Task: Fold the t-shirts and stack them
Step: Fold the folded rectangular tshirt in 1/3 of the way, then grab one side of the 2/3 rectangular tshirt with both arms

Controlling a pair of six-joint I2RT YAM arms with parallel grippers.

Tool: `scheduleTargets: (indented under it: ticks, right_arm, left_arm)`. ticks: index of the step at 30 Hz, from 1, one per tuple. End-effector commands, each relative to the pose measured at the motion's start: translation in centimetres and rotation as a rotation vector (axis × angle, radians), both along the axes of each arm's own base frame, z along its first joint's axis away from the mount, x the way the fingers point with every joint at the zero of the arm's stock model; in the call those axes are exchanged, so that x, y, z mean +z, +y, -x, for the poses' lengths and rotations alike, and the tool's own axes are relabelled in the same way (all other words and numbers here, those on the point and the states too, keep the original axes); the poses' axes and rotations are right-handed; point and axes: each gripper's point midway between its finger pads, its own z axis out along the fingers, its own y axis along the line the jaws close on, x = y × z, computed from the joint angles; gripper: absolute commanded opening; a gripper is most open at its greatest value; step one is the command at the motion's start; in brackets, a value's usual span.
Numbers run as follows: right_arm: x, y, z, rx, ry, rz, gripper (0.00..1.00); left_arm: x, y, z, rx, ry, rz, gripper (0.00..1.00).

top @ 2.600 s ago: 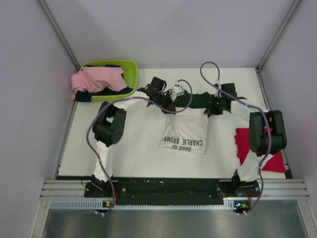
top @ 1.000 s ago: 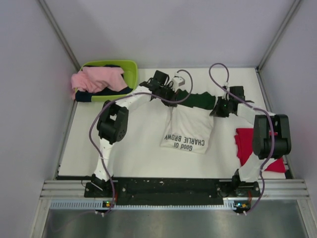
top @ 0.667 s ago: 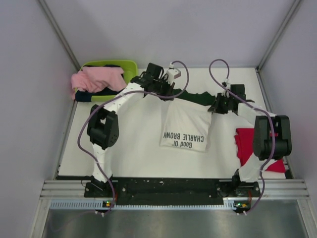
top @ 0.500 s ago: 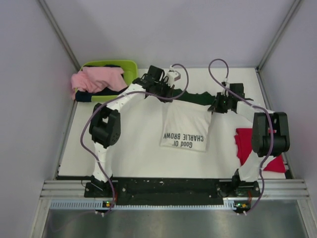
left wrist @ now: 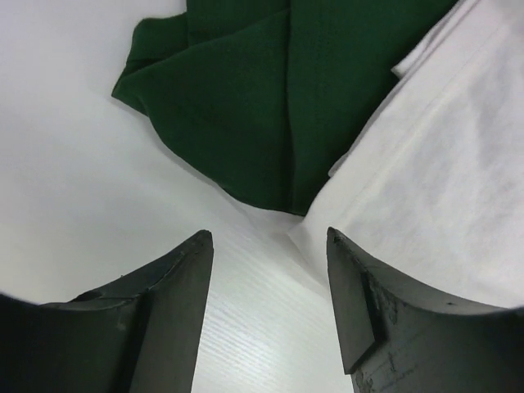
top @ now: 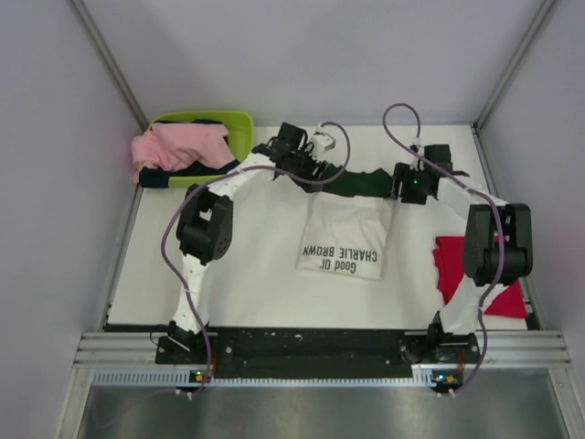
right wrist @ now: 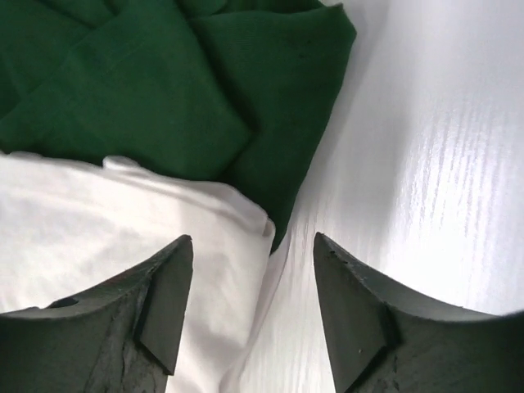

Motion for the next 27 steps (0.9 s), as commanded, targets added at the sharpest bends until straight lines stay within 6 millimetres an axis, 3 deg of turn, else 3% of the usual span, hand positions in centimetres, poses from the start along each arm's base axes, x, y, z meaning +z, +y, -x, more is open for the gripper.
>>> scheduleTargets:
  ticks: [1, 3, 4, 6, 8, 10, 13, 15, 18, 20, 24, 27]
  right_arm:
    - [10.8, -0.1, 0.1, 0.161, -0.316, 0.085, 0.63]
    - [13.9, 1.4, 2.6, 0.378, -0.486, 0.158, 0.65]
    - [14.9, 2.5, 4.4, 0.514, -0.576, 0.203, 0.66]
    - [15.4, 5.0, 8.4, 0.785, -0.743, 0.273, 0.7]
    - [13.1, 7.3, 13.1, 1.03, -0.862, 0.33, 0.75]
    - [11.0, 8.4, 15.9, 1.138, -0.899, 0.395, 0.75]
    - [6.0, 9.1, 19.7, 1.315, -0.761, 0.487, 0.72]
    - [3.0, 8.8, 21.8, 1.414, -0.665, 0.536, 0.71]
    - [1.0, 9.0, 23.3, 1.484, -0.639, 0.519, 0.68]
    - [-0.4, 8.8, 23.6, 1.518, -0.61, 0.545, 0.66]
    - [-1.5, 8.3, 22.1, 1.475, -0.571, 0.639, 0.65]
    - [-2.2, 8.5, 22.2, 1.492, -0.54, 0.631, 0.6]
  left_arm:
    - [9.2, 0.3, 1.8, -0.214, -0.235, 0.053, 0.61]
    - [9.9, 1.0, 6.5, -0.431, -0.269, 0.061, 0.62]
    - [8.9, 1.4, 9.6, -0.566, -0.262, 0.065, 0.62]
    - [7.8, 3.4, 15.5, -0.815, -0.319, 0.054, 0.66]
    - [5.2, 5.1, 19.9, -0.995, -0.362, 0.034, 0.7]
    - [3.0, 5.4, 21.9, -1.015, -0.352, 0.025, 0.73]
    - [2.2, 3.1, 20.6, -0.867, -0.39, -0.008, 0.75]
    - [0.8, 1.8, 20.9, -0.872, -0.466, -0.068, 0.75]
    - [-1.4, 1.8, 20.9, -0.864, -0.507, -0.132, 0.75]
    - [-2.8, 2.0, 20.7, -0.854, -0.51, -0.188, 0.74]
    - [-4.0, 2.0, 19.8, -0.811, -0.511, -0.261, 0.72]
    - [-4.7, 2.0, 19.5, -0.807, -0.496, -0.302, 0.56]
